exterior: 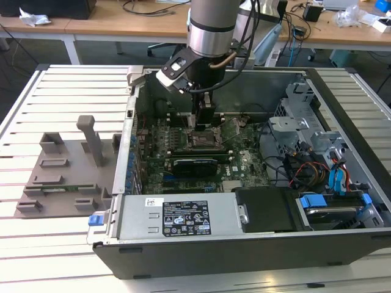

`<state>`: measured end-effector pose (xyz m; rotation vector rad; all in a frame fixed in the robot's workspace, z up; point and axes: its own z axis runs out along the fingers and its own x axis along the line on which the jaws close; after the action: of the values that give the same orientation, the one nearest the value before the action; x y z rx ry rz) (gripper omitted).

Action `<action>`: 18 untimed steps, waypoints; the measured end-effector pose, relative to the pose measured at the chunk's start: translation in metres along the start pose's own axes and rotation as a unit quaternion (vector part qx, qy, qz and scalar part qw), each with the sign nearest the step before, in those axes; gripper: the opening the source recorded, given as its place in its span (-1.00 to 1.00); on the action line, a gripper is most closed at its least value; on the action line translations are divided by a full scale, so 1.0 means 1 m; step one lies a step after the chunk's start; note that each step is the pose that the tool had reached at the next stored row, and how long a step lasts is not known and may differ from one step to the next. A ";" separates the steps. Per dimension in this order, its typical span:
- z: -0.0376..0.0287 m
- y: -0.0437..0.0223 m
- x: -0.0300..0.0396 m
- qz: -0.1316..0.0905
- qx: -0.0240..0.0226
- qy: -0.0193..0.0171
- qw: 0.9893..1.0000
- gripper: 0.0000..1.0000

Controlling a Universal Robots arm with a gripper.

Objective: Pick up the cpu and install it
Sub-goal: 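Place the cpu into insertion slot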

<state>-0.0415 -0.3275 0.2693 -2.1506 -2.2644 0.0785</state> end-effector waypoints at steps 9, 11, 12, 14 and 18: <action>0.0072 0.0085 0.0050 0.000 0.000 -0.002 1.000 0.10; 0.0080 0.0091 0.0052 0.000 0.000 -0.002 1.000 0.10; 0.0091 0.0094 0.0052 0.000 0.000 -0.002 1.000 0.10; 0.0131 0.0101 0.0064 0.000 0.000 -0.002 1.000 0.10; 0.0194 0.0138 0.0104 0.000 0.000 -0.002 1.000 0.10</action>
<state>-0.0292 -0.3169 0.2490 -2.1527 -2.2658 0.0823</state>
